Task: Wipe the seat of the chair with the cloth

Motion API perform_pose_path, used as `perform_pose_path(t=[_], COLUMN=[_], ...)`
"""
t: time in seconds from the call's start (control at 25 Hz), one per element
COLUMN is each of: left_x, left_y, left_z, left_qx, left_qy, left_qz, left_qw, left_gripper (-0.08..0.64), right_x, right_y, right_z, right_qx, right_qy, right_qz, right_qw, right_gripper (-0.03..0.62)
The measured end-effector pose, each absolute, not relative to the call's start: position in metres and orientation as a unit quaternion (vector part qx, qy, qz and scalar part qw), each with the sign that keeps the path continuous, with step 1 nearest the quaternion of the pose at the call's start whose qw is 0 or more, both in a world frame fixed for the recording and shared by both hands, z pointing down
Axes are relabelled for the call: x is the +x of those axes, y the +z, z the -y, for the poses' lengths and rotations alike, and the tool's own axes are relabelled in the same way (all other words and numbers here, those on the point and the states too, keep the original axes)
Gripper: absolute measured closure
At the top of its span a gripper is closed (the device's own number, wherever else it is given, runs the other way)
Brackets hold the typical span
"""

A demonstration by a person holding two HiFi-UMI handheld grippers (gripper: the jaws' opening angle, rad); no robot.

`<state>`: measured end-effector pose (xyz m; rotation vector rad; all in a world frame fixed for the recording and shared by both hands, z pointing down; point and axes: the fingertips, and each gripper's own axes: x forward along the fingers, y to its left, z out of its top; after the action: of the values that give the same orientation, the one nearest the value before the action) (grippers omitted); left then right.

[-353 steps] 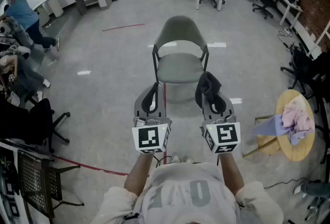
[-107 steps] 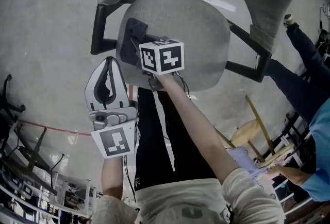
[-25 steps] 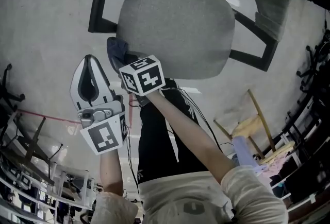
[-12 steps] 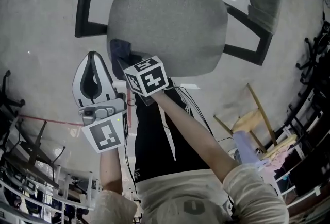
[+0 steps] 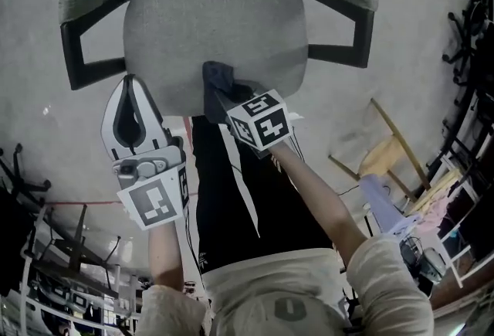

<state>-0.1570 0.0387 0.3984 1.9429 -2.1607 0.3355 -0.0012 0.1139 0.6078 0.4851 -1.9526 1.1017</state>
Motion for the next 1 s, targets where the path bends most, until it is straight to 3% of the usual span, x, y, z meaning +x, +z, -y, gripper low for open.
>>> perform_pose_path(t=[0.52,1.0], left_x=[-0.113,-0.106], left_y=[0.392,0.390], left_z=[-0.007,-0.013], left_qx=[0.709,0.713], left_qy=[0.117,0.121], left_qz=[0.689,0.685], left_qw=[0.094,0.093], left_gripper=[0.545,0.545], right_x=[0.148,0.210], right_y=[0.609,0.613], right_z=[-0.079,-0.067], right_qx=[0.304,0.346], right_qy=[0.390,0.361], right_qz=[0.741,0.716], right_qw=[0.455,0.488], right_gripper=[0.543,0.543])
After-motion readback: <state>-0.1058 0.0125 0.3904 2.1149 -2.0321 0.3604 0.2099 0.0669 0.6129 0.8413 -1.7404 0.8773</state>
